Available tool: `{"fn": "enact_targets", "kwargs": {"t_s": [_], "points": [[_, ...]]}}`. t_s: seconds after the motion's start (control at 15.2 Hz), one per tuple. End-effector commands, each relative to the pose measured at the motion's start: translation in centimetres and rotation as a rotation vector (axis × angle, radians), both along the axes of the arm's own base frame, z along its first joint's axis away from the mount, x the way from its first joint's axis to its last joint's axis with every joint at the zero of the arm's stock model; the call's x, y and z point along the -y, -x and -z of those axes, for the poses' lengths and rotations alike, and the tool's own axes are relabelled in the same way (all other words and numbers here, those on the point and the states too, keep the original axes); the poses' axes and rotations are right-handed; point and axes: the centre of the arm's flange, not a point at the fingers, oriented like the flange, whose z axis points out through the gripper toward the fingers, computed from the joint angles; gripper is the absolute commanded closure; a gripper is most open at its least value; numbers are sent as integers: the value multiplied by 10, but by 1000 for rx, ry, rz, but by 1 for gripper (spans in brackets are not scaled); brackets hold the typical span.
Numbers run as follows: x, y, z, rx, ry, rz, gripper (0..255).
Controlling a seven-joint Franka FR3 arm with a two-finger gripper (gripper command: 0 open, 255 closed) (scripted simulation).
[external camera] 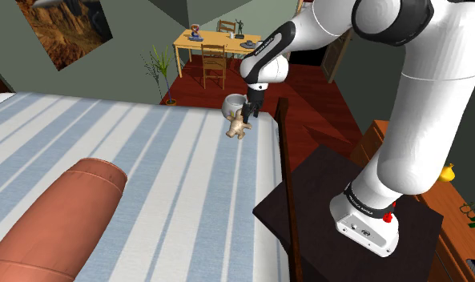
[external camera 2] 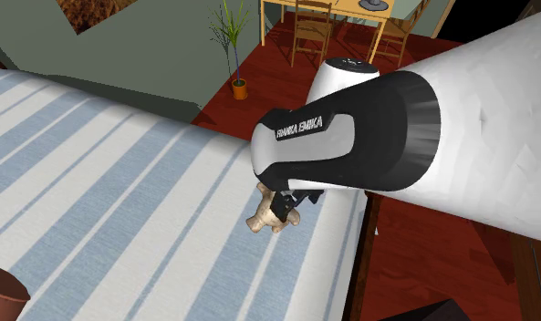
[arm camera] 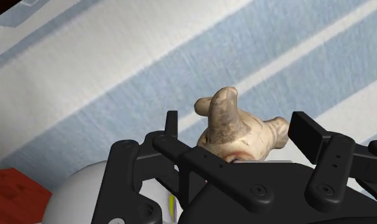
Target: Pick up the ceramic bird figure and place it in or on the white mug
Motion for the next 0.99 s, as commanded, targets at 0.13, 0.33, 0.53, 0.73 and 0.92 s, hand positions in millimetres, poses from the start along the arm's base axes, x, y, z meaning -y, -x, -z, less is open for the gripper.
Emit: {"fn": "enact_targets", "kwargs": {"t_s": [0.13, 0.33, 0.53, 0.73, 0.92], "points": [[-3, -1, 21, 1, -1, -1, 0], [-6, 0, 34, 1, -1, -1, 0], [-6, 0, 34, 1, -1, -1, 0], [-6, 0, 34, 1, -1, -1, 0], [-6, 0, 34, 1, -1, -1, 255]]}}
